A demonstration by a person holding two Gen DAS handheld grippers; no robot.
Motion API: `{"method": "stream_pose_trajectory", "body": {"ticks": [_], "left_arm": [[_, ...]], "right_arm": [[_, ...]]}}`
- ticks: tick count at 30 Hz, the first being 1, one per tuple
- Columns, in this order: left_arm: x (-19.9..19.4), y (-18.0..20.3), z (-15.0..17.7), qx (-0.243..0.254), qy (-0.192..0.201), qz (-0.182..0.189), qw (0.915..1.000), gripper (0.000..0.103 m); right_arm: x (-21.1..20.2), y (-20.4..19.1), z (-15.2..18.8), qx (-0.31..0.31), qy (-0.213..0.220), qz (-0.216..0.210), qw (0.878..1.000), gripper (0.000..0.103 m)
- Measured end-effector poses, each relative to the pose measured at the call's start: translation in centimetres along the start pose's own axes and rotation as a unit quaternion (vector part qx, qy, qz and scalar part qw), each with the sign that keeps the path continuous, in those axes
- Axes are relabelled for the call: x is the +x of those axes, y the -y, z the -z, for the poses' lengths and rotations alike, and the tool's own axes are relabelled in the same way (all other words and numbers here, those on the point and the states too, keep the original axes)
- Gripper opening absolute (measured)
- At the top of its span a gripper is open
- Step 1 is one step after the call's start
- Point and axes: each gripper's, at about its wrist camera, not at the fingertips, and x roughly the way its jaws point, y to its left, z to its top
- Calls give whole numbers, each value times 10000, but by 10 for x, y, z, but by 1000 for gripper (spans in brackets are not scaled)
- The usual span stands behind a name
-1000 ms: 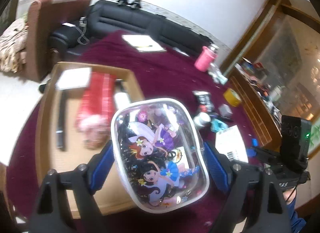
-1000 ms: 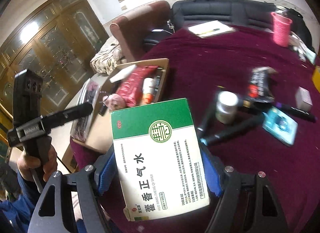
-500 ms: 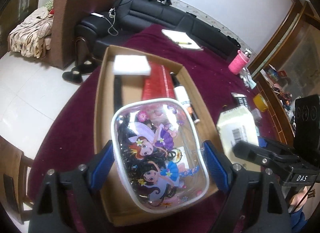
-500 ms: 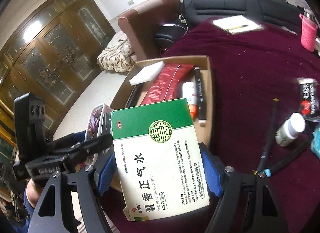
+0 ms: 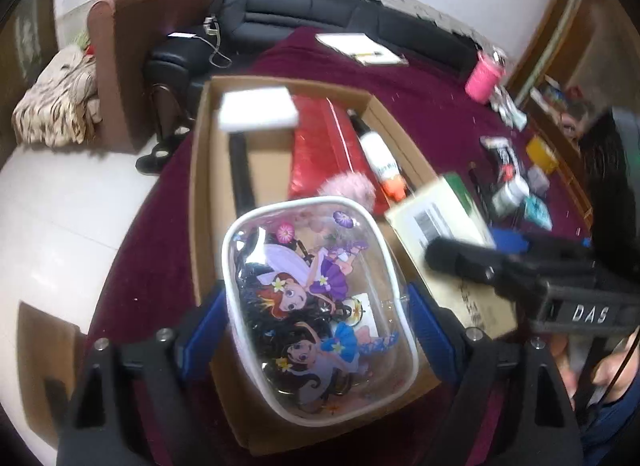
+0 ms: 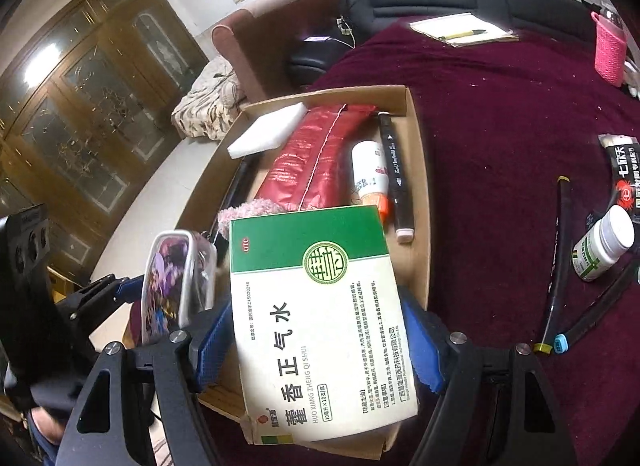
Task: Organize objects
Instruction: 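Carry the pouch and medicine box over the cardboard box with both grippers, then open the left gripper to drop the pouch while the right drops the medicine box, then grasp the black yellow-tipped marker on the table with the left gripper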
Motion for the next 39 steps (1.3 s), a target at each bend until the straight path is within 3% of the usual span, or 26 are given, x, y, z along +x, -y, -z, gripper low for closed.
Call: {"method": "stream_pose_trajectory", "body": {"ticks": [3, 9, 15, 21, 28, 39], "left_arm": [[5, 10, 4, 255, -75, -84, 9996, 86], [5, 4, 2, 43, -201, -54, 9998, 86], [-4, -4, 3, -169, -258, 192, 9993, 86], [-9, -4, 3, -254, -205, 184, 9993, 86], [-22, 8, 0, -224, -16, 359, 9991, 86], [-14, 56, -6, 167, -91, 468, 9987, 86]], "right_arm": [[4, 2, 0, 88, -45, 69, 9999, 82], [-2, 8, -1, 64, -140, 9, 9999, 83], [-29, 13, 4, 142, 181, -195, 9995, 83], [-47, 28, 6, 400, 249, -440, 9979, 83], [-82, 66, 10, 688, 596, -331, 9953, 83], [-109, 149, 33, 1505, 835, -107, 9850, 83]]}}
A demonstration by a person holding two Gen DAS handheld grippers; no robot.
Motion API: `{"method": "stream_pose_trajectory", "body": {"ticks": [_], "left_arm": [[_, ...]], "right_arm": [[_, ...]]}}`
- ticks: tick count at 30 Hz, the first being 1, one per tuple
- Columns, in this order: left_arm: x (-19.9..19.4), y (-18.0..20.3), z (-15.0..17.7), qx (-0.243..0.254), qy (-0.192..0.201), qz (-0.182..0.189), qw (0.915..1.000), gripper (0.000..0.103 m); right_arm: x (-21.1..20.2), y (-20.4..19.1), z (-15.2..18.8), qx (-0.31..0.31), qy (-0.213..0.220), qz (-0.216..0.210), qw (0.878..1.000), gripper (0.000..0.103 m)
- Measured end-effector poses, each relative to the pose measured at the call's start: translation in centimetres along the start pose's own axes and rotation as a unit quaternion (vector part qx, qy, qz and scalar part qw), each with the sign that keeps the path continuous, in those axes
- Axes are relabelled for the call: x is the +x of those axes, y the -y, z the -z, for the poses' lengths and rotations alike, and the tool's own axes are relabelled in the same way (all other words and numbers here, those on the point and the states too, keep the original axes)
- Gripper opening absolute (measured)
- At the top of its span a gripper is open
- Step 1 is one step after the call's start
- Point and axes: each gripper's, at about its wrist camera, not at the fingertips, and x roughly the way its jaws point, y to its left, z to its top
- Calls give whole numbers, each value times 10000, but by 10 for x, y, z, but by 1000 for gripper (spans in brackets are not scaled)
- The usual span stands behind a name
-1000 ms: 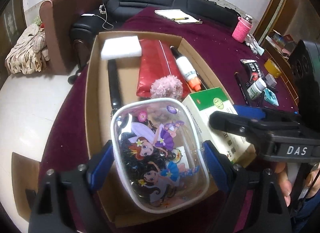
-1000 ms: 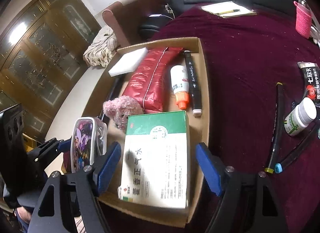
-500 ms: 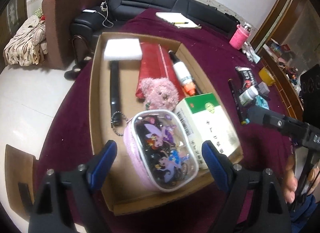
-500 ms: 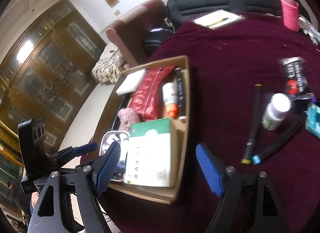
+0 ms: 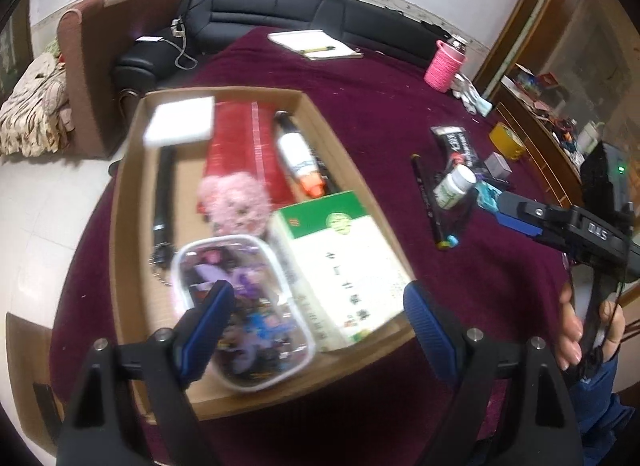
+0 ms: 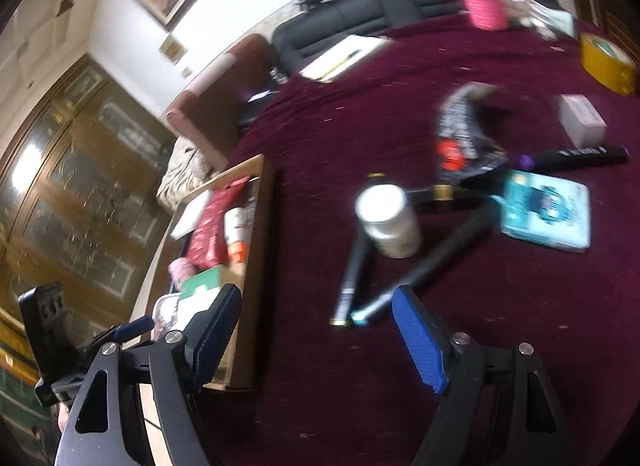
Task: Organize objects
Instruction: 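Grasp the black yellow-tipped marker on the table with the left gripper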
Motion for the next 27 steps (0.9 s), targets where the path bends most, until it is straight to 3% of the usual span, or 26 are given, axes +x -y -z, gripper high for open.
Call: {"method": "stream_pose_trajectory", "body": {"ticks": [9, 14, 17, 19, 23, 27], "left_arm": [[29, 83, -15, 636, -109, 410, 9971, 86], [77, 124, -39, 743, -244, 444, 9959, 86], [111, 127, -55, 494, -379, 162, 9979, 79], [131, 126, -60, 349, -617, 84, 9974, 61], [161, 127, -63, 311, -896, -173, 9953, 56], [169, 135, -68, 249, -632, -400, 9969, 55]], "right_arm": [[-29, 55, -15, 533, 303, 223, 9979, 83], [-54, 82, -36, 562, 797, 793, 9921, 84], [-59, 101, -36, 581, 1106, 1038, 9867, 84], [-57, 114, -34, 671, 1184, 891, 9867, 84], [-54, 135, -38, 900, 1152, 742, 9865, 84], [-51, 147, -39, 1130, 1178, 704, 9841, 84]]}}
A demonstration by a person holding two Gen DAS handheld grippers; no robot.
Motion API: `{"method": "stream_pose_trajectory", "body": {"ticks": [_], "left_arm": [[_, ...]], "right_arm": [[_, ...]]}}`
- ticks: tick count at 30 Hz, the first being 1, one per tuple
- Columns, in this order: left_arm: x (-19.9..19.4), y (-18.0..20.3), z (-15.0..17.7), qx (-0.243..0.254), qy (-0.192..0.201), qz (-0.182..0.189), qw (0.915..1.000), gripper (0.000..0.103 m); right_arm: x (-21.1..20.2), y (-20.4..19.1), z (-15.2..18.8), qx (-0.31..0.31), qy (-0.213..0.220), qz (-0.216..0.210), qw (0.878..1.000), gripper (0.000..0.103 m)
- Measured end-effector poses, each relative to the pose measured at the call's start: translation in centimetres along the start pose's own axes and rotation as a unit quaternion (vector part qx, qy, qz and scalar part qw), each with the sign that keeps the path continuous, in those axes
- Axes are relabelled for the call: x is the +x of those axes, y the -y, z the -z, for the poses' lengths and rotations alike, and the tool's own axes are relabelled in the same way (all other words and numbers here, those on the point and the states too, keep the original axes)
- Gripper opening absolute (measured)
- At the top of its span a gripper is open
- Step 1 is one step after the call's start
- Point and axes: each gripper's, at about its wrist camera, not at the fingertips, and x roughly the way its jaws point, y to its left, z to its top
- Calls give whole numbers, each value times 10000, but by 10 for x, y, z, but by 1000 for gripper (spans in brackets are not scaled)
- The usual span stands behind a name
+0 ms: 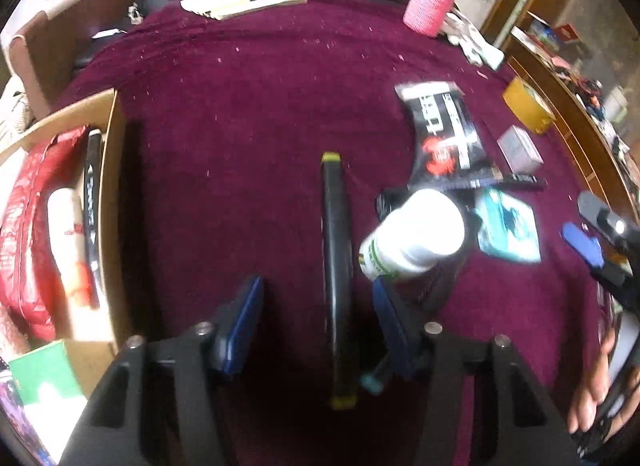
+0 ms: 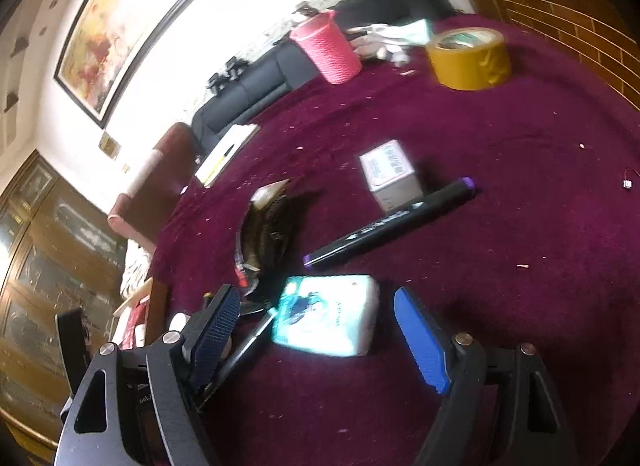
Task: Organize objects
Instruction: 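Grasp the black yellow-tipped marker on the table with the left gripper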
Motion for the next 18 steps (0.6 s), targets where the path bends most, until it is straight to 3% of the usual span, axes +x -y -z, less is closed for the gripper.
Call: {"method": "stream_pose_trajectory", "body": {"ticks": [5, 7, 10, 12, 15, 16, 18], "left_arm": [[3, 7, 5, 132, 457, -358, 9982, 50], [0, 4, 12, 44, 641, -404, 9971, 38], [-3, -2, 14, -33, 757, -323, 9966, 28], [-5, -6, 17, -68, 826, -280, 9962, 24], [-5, -7, 19, -52, 929, -222, 9954, 23], [-6, -8, 20, -68, 982, -188, 9950, 23], [-6, -8, 22, -50, 1038, -193, 9944, 23]], "right_arm": [[15, 4, -13, -69, 258, 99, 9996, 84], [24, 6, -20, -195, 363, 230, 9989, 84], [46, 17, -17, 137, -305, -320, 9989, 85], [45, 10, -12, -37, -488, -412, 9980, 85], [43, -5, 3, -297, -1176, -1089, 9866, 86], [42, -14, 8, -518, -1372, -1177, 9822, 86], [34, -33, 17, -1212, -1257, -832, 9811, 86]]}}
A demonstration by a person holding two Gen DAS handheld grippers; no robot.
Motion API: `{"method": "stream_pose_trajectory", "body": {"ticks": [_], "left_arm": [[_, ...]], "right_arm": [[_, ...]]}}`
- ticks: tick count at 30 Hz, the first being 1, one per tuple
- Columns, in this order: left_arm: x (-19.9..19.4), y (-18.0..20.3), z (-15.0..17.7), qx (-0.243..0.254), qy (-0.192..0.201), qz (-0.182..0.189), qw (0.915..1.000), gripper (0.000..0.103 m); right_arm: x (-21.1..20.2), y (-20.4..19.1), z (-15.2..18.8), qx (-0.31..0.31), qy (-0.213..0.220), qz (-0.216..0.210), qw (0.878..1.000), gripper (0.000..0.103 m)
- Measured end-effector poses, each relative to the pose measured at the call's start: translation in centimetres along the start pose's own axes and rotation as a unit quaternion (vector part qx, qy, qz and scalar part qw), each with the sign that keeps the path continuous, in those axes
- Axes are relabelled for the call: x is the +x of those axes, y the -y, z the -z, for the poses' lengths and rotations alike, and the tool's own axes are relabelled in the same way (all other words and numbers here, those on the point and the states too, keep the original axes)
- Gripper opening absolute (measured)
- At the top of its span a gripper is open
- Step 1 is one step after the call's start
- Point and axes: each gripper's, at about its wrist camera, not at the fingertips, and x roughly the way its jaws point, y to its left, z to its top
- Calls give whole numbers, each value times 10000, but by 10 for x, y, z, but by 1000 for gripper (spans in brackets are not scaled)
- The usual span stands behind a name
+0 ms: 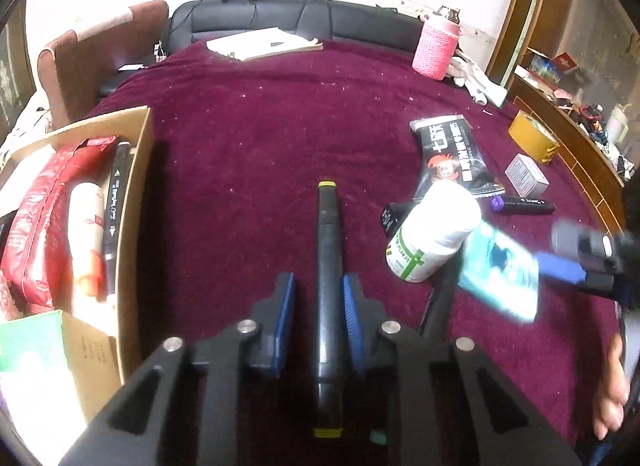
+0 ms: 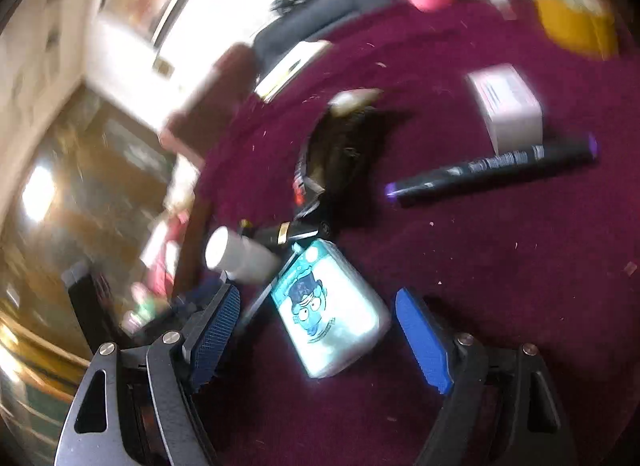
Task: Organize objects
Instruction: 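Grasp the black yellow-tipped marker on the table with the left gripper, then grasp the blue cartoon tissue pack with the right gripper while the left holds the marker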
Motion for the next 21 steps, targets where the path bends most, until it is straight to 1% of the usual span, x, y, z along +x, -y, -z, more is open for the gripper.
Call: {"method": "stream_pose_trajectory", "body": {"ticks": [1, 3, 5, 8, 9, 11, 12, 13, 14, 15, 17, 19, 21], "left_arm": [[0, 1, 0, 24, 19, -25, 10000, 23], [0, 1, 1, 12, 35, -32, 10000, 23], [0, 0, 1, -4, 45, -3, 10000, 23], [-1, -1, 2, -6, 57, 8, 10000, 23], [-1, -1, 2, -4, 58, 10, 10000, 23], [0, 0, 2, 14, 57, -1, 10000, 23], [0, 0, 2, 31, 57, -17, 10000, 23], [0, 1, 2, 55, 54, -30, 10000, 24], [0, 2, 2, 60, 56, -30, 10000, 24], [0, 2, 2, 68, 57, -22, 10000, 24], [-1, 1, 3, 51, 72, -8, 10000, 24], [-1, 0, 2, 16, 83, 49, 10000, 14], [-2, 0, 3, 9, 78, 64, 9999, 14]], "right_arm": [[-1, -8, 2, -247, 99, 304, 9992, 86], [3, -16, 4, -444, 118, 609, 9971, 86], [10, -24, 8, -670, 42, 712, 9952, 86], [19, -41, 18, -1175, -53, 879, 9892, 86], [23, -46, 21, -1327, -101, 1005, 9860, 86], [35, -49, 24, -1537, -255, 1401, 9778, 86], [40, -52, 28, -1694, -260, 1592, 9723, 86], [41, -55, 30, -1800, -249, 1698, 9686, 83], [42, -57, 33, -1855, -218, 1845, 9649, 71], [41, -58, 35, -1877, -148, 2051, 9604, 67], [36, -54, 33, -1716, -129, 2072, 9630, 55], [29, -43, 27, -1385, -66, 1938, 9712, 52], [21, -34, 23, -1143, 55, 1784, 9773, 52]]}}
